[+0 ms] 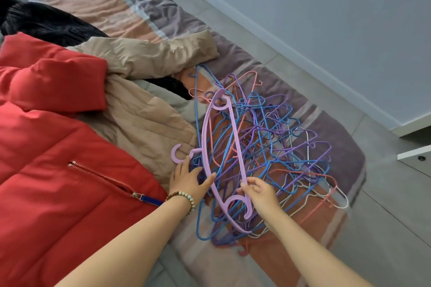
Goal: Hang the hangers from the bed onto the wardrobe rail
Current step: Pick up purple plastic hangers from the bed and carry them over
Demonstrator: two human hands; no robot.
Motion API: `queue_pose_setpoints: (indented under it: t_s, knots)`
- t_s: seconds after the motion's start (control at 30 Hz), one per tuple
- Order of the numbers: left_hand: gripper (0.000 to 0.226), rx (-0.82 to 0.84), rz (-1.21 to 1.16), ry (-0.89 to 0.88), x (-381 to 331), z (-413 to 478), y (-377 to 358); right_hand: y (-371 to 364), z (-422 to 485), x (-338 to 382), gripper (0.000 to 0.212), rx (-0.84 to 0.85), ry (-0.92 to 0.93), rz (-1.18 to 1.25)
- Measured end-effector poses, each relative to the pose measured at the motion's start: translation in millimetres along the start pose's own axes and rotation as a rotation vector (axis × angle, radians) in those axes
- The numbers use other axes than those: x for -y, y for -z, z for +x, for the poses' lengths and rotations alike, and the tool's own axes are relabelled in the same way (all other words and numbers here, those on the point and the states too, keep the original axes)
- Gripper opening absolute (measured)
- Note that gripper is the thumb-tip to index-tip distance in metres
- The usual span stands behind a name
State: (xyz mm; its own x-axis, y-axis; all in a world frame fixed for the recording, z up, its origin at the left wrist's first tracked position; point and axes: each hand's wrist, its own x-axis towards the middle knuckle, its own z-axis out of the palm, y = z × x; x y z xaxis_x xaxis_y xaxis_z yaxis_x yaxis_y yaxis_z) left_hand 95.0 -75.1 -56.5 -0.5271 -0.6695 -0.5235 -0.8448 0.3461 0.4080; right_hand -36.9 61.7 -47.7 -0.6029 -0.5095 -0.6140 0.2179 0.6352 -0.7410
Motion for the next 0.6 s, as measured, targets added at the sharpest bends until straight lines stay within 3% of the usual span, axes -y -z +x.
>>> queue_pose_setpoints:
  t_s: [0.1,0.23,0.4,0.47,0.6]
  knots:
    - [0.049,0.026,-0.178,0.063,-5,-9,2,1,-17,8,0.006,0.060,0.000,0.072]
    - [0.020,-0.103,-0.429,0.058,-21,-26,15,16,-42,27,0.004,0.060,0.027,0.180]
    - [0.037,-0.297,-0.432,-0.078,-83,-56,70,51,-75,84,0.007,-0.023,0.152,0.303]
    - [0.034,-0.280,-0.479,-0.146,-119,-70,94,71,-90,117,0.007,-0.079,0.210,0.397]
    - [0.037,-0.195,-0.882,-0.308,-204,-109,143,120,-131,184,0.005,-0.167,0.293,0.606]
